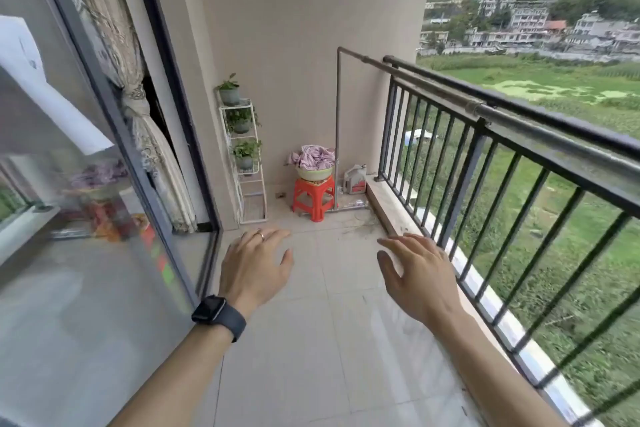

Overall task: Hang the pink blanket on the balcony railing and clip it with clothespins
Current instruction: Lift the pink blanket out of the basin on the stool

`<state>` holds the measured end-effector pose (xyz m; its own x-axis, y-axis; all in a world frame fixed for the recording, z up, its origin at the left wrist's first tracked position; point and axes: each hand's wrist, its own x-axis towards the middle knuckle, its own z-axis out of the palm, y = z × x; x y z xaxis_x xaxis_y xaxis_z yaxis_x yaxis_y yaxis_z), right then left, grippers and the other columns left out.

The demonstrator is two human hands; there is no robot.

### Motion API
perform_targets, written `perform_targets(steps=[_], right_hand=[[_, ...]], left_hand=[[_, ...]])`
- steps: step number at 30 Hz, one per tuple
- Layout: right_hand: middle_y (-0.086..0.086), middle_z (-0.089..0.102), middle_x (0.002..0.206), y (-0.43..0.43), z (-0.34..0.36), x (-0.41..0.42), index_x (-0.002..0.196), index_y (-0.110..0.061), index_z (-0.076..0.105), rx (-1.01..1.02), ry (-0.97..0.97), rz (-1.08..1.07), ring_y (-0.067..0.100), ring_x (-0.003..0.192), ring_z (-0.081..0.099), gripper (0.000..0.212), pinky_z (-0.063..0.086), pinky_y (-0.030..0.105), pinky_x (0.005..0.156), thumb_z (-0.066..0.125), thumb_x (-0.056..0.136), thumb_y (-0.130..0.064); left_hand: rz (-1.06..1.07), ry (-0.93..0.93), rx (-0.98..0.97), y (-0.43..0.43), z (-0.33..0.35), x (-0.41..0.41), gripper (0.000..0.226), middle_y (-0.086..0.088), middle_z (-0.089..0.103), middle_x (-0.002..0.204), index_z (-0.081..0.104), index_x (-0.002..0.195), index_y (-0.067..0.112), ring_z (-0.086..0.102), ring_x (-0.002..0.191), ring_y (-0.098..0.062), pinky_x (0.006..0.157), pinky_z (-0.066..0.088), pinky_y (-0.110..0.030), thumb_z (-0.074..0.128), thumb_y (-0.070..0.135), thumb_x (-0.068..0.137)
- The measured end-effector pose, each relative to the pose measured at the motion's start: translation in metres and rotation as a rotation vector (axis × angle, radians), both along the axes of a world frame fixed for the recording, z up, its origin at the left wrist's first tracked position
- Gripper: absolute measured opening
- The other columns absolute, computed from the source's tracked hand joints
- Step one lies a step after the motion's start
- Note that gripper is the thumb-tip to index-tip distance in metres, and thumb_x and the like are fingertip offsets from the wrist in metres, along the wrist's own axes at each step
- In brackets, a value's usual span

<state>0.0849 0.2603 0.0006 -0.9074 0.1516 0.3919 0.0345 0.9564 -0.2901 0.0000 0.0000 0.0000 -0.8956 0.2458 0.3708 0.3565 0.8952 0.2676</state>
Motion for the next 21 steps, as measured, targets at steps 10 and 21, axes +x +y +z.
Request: perform_targets(steps=[10, 21], right_hand=[[-0.014, 0.064, 0.13, -0.021, 0.002, -0.18, 0.133, -0.032, 0.061, 0.034, -0.011, -0.026, 0.018, 0.131, 0.049, 0.037, 0.038, 0.038, 0.107, 0.049, 0.099, -0.042], [-0.014, 0.06, 0.136, -0.001, 0.002, -0.389, 0.138, -0.032, 0.056, 0.062, -0.059, -0.017, 0.017, 0.135, 0.045, 0.042, 0.036, 0.038, 0.109, 0.041, 0.101, -0.045]], left_hand=[[-0.016, 0.01, -0.062, -0.02, -0.001, -0.197, 0.042, 0.011, 0.06, 0.133, 0.059, 0.131, 0.034, 0.05, 0.124, -0.016, 0.105, 0.033, -0.033, 0.053, 0.042, 0.09], [-0.045, -0.033, -0.097, -0.002, 0.0, -0.407, 0.043, 0.011, 0.054, 0.141, 0.055, 0.135, 0.036, 0.043, 0.132, -0.015, 0.106, 0.034, -0.034, 0.05, 0.044, 0.092]])
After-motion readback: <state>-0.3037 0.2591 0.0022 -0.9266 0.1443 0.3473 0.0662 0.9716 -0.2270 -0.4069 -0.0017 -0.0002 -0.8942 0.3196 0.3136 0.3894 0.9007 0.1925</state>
